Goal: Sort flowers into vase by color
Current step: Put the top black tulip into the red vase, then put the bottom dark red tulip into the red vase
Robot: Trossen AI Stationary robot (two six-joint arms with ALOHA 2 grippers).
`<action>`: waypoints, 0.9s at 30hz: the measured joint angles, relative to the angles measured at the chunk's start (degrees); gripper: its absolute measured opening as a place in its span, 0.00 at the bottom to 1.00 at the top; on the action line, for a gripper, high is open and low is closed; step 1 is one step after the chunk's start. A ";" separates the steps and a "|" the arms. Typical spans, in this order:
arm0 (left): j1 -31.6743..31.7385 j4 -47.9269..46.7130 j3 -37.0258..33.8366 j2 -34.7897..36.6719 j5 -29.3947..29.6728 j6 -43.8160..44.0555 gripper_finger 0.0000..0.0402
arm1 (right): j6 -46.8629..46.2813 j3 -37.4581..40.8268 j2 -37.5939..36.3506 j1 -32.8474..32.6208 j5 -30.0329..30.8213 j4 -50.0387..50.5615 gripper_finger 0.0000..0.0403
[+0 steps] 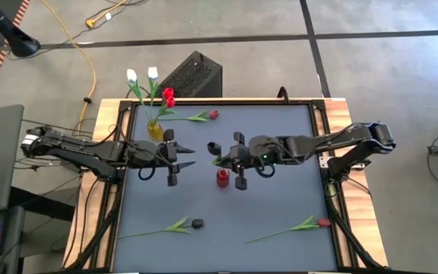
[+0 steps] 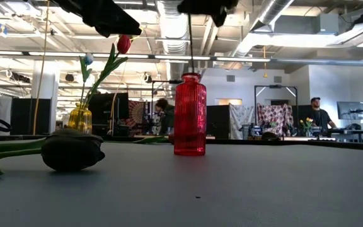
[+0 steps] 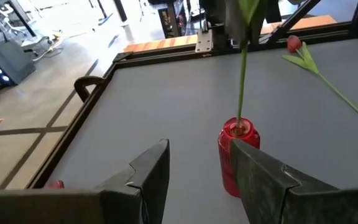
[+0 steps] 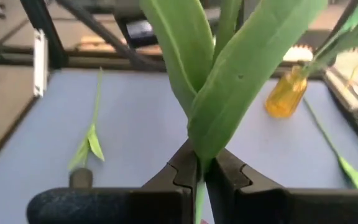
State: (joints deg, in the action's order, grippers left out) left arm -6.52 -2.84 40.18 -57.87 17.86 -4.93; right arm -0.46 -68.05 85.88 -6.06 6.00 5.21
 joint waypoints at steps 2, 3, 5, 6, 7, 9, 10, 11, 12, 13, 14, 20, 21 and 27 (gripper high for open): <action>-0.01 -0.09 0.00 0.00 0.00 0.02 0.39 | -0.12 0.04 1.65 0.25 0.00 -0.15 0.13; -0.01 -0.28 0.00 0.00 0.00 0.02 0.39 | -0.12 0.03 2.25 0.25 0.00 0.53 0.13; 0.00 -0.30 0.01 0.00 0.00 0.03 0.39 | -0.14 0.13 3.05 0.23 -0.01 1.48 0.13; -0.01 -0.44 0.00 0.00 0.00 -0.01 0.39 | -0.14 0.12 3.20 0.22 -0.01 1.39 0.13; 0.00 -0.50 0.00 0.00 -0.01 -0.22 0.39 | -0.14 0.08 3.22 0.21 0.00 1.64 0.14; 0.00 -0.55 0.00 0.00 0.00 -0.33 0.39 | -0.14 0.07 3.22 0.21 0.00 2.34 0.16; -0.01 -0.58 0.00 0.00 0.00 -0.35 0.39 | -0.14 0.07 3.22 0.21 -0.02 2.77 0.18; 0.00 -0.58 0.00 0.00 0.00 -0.35 0.39 | -0.14 0.07 3.26 0.21 0.00 3.30 0.20; 0.00 -0.60 0.00 0.00 0.00 -0.35 0.39 | -0.14 0.07 3.21 0.21 -0.02 3.69 0.23; -0.02 -0.68 0.00 0.00 0.00 -0.34 0.39 | -0.14 0.07 2.93 0.21 0.00 3.98 0.26; -0.01 -0.78 0.00 0.00 0.00 -0.33 0.39 | -0.12 0.07 2.65 0.22 0.00 4.28 0.30; -0.02 -0.81 0.00 0.00 -0.04 -0.31 0.39 | -0.95 0.02 -0.51 0.54 0.02 7.94 0.53; -0.02 -0.77 0.00 0.00 -0.04 -0.30 0.39 | -1.03 0.02 -1.05 0.54 0.02 9.31 0.56; -0.02 -0.77 0.00 0.00 -0.04 -0.33 0.39 | -2.46 0.02 -4.65 0.47 -0.02 14.32 0.64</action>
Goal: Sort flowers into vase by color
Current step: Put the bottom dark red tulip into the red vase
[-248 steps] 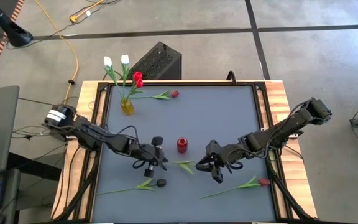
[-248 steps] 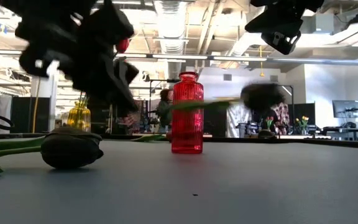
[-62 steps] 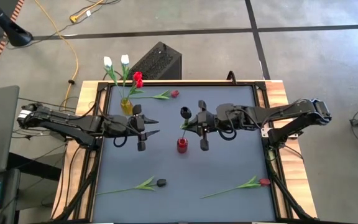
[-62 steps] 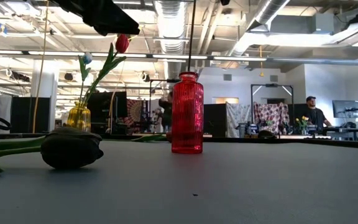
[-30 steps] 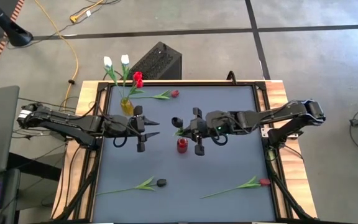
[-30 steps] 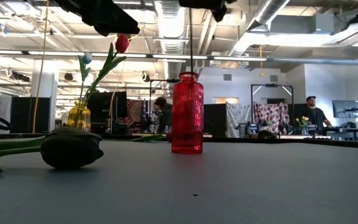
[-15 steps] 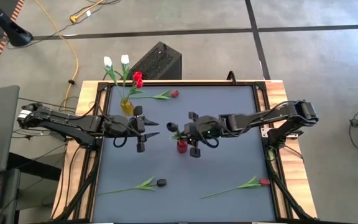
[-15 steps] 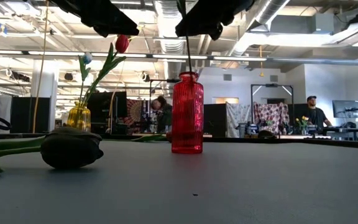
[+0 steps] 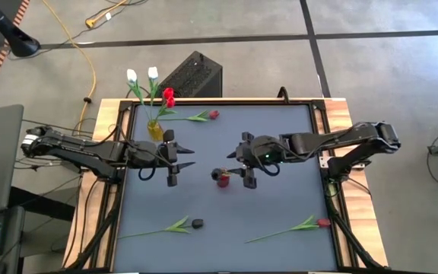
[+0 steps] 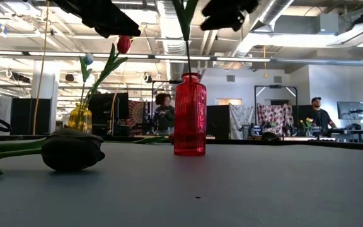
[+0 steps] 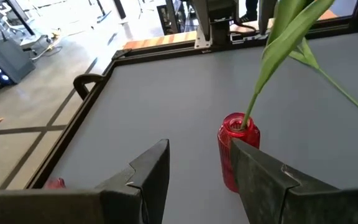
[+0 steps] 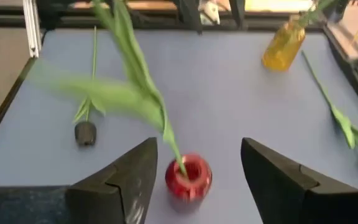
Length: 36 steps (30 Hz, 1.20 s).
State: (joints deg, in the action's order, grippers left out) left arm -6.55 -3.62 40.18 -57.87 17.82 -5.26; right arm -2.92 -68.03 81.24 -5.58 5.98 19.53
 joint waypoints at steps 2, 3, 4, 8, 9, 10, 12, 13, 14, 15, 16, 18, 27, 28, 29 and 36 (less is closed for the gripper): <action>0.00 0.01 0.02 0.00 0.00 -0.02 0.39 | -1.07 0.00 -1.14 0.00 0.00 2.50 0.64; 0.01 -0.06 0.01 0.00 0.00 -0.02 0.39 | -1.68 0.00 -1.74 0.00 0.00 3.35 0.65; 0.00 -0.13 0.01 0.00 0.00 -0.03 0.39 | -2.26 0.00 -2.38 0.00 -0.02 4.76 0.65; 0.00 -0.15 0.02 0.00 0.00 -0.07 0.39 | -5.52 0.00 -4.34 -0.26 -0.08 10.08 0.65; 0.00 -0.16 0.02 0.00 0.00 -0.07 0.39 | -6.02 0.00 -4.59 -0.48 -0.14 11.45 0.65; 0.00 -0.26 0.02 0.00 0.04 -0.07 0.39 | -6.24 0.00 -4.78 -0.73 -0.20 12.25 0.65; 0.00 -0.56 0.02 0.00 0.34 -0.07 0.39 | -7.21 0.00 -5.10 -1.44 -0.57 14.17 0.65; 0.00 -0.61 0.02 0.00 0.43 -0.07 0.39 | -7.91 0.00 -5.14 -1.81 -1.25 14.91 0.65; 0.00 -0.84 0.02 0.00 0.45 -0.07 0.39 | -8.64 0.00 -5.16 -2.13 -1.85 15.26 0.65; 0.01 -1.06 0.02 0.00 0.46 -0.07 0.39 | -9.16 0.00 -5.16 -2.57 -2.42 15.85 0.65; 0.00 -1.18 0.01 0.00 0.46 -0.07 0.39 | -9.30 0.00 -5.16 -3.12 -3.20 16.86 0.65; 0.00 -1.45 0.02 0.00 0.47 -0.02 0.39 | -9.42 0.00 -5.09 -4.30 -5.12 18.02 0.65; 0.00 -3.14 0.02 0.00 0.16 0.49 0.39 | -20.08 0.00 -5.03 -12.81 -7.41 23.94 0.65; 0.00 -3.60 0.02 0.00 -0.35 0.73 0.39 | -20.91 0.00 -4.93 -13.90 -7.41 24.44 0.65; 0.00 -3.88 0.00 0.00 -0.79 0.95 0.39 | -21.14 0.00 -4.74 -14.98 -7.46 24.62 0.65; -0.02 -5.14 0.02 0.00 -2.26 2.00 0.39 | -21.33 0.00 -2.37 -23.06 -7.52 25.70 0.65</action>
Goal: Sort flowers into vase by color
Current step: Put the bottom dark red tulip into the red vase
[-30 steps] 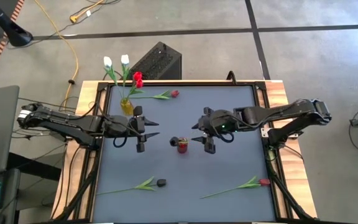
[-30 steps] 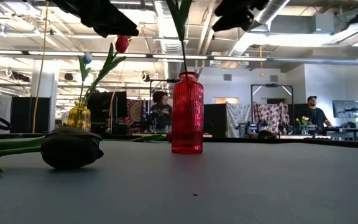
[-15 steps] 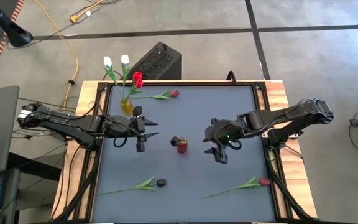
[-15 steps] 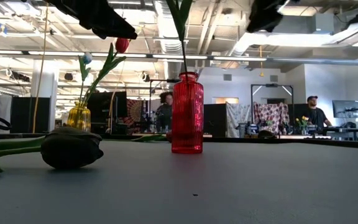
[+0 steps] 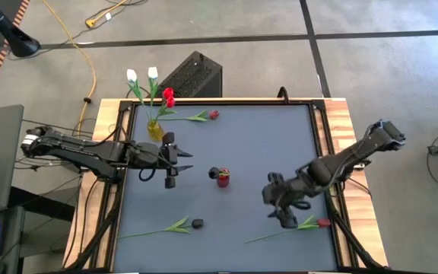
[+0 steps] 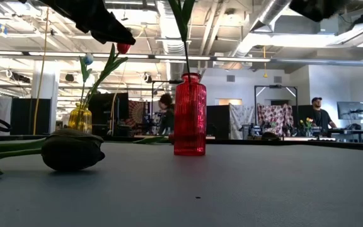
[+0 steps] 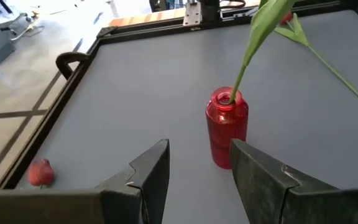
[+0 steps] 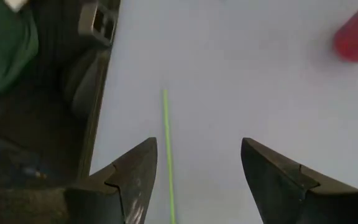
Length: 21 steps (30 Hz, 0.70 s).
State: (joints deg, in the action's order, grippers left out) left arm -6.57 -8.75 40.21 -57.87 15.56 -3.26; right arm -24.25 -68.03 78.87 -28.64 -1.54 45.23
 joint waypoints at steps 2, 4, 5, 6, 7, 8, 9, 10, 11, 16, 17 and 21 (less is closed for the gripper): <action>0.00 -0.10 0.00 0.00 -0.32 0.05 0.39 | -1.33 0.00 1.77 -1.97 0.05 0.63 0.65; 0.00 -0.07 0.00 0.00 -0.31 0.05 0.39 | -2.70 0.00 3.96 -3.71 0.04 1.84 0.65; 0.00 -0.06 -0.02 0.00 -0.32 0.05 0.39 | -3.32 0.00 5.22 -4.51 0.02 2.12 0.65; 0.00 -0.04 0.00 0.00 -0.30 -0.01 0.39 | -4.23 0.00 6.59 -5.31 0.00 2.46 0.65; 0.00 -0.08 0.00 0.00 -0.30 -0.07 0.39 | -5.24 0.02 7.92 -6.10 -0.03 2.82 0.65; 0.00 -0.05 0.00 0.00 -0.30 -0.14 0.39 | -6.29 0.02 9.27 -6.77 -0.35 2.83 0.65; 0.00 -0.04 0.00 0.00 -0.30 -0.14 0.39 | -7.37 0.02 10.50 -7.32 -1.20 2.58 0.65; 0.00 -0.04 0.00 0.00 -0.30 -0.17 0.39 | -8.36 0.02 11.64 -7.81 -2.25 2.55 0.65; 0.00 -0.04 0.00 0.00 -0.30 -0.22 0.39 | -9.28 0.02 12.87 -8.20 -3.34 2.60 0.65; 0.00 -0.02 0.00 0.00 -0.34 -0.29 0.39 | -11.95 0.02 18.81 -9.90 -8.32 2.67 0.65; 0.00 -0.02 -0.01 0.00 -0.34 -0.29 0.39 | -11.97 0.02 19.89 -10.24 -9.25 2.65 0.65; 0.00 -0.02 -0.02 0.00 -0.35 -0.32 0.39 | -11.96 0.02 23.99 -11.52 -11.63 2.68 0.65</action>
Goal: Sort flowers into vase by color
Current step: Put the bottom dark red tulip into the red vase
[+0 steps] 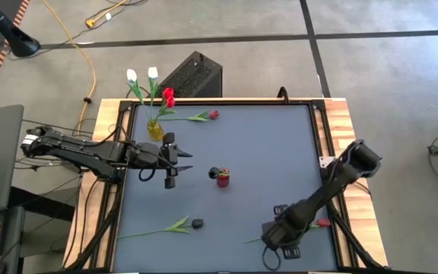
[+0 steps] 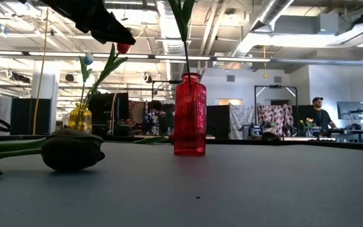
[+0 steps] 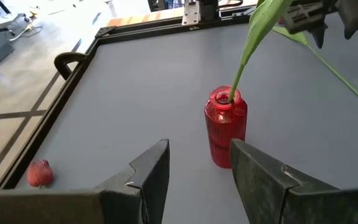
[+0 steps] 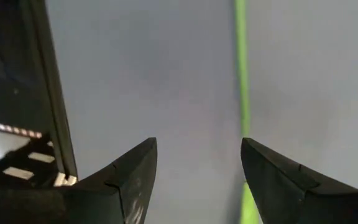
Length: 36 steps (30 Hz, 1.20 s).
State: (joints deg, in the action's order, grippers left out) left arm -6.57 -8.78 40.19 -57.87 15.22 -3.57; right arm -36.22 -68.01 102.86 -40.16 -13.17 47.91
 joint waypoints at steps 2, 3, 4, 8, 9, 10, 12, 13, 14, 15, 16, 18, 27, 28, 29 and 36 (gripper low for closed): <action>0.00 0.02 0.02 0.00 -0.01 0.00 0.39 | 0.07 0.00 1.63 -0.49 -0.65 0.09 0.65; 0.00 0.02 -0.01 0.00 -0.02 -0.02 0.39 | 0.32 0.00 2.43 -0.68 -0.65 0.24 0.65; 0.00 0.01 0.00 0.00 0.00 -0.02 0.39 | 0.47 0.00 3.17 -0.83 -0.63 0.56 0.65; 0.00 0.02 0.02 0.00 -0.02 -0.02 0.39 | 0.63 0.00 4.60 -0.64 -0.64 2.01 0.64; 0.00 0.04 0.02 0.00 -0.02 -0.02 0.39 | 0.61 0.00 4.66 -0.58 -0.66 1.99 0.64; 0.00 0.07 0.02 0.00 -0.02 -0.02 0.39 | 0.59 0.00 4.62 -0.57 -0.70 2.02 0.64; 0.00 0.07 0.02 0.00 -0.02 0.00 0.39 | 0.56 0.00 4.13 -0.55 -1.60 2.03 0.64; 0.00 0.11 0.02 0.00 -0.02 0.02 0.39 | 0.54 0.00 3.55 -0.53 -2.31 2.24 0.64; 0.00 0.11 0.00 0.00 -0.02 0.02 0.39 | 0.50 0.00 2.91 -0.55 -3.05 2.56 0.64; 0.00 0.10 0.02 0.00 -0.02 0.02 0.39 | 0.50 0.00 2.16 -0.53 -3.40 3.01 0.64; 0.00 0.14 0.00 0.00 -0.02 0.04 0.39 | 0.43 0.00 1.47 -0.53 -3.41 3.28 0.64; 0.00 0.13 0.02 0.00 -0.02 0.04 0.39 | 0.34 0.00 0.08 -0.41 -2.88 4.41 0.64; 0.00 0.08 0.00 0.00 0.03 0.16 0.39 | 1.29 1.51 -0.27 0.27 5.73 5.33 0.64; 0.00 -0.06 0.02 0.00 0.03 0.17 0.39 | 0.84 2.23 -0.17 0.35 5.69 4.49 0.64; 0.00 -0.24 0.02 0.00 0.05 0.08 0.39 | 0.80 2.83 -0.08 0.41 5.58 4.41 0.64; 0.00 -0.55 0.02 0.00 0.07 -0.04 0.39 | 0.17 5.88 0.36 0.91 5.86 3.73 0.63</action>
State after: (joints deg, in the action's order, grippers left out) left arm -6.57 -9.32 40.21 -57.87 15.29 -3.62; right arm -36.05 -62.13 103.22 -39.24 -7.31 51.64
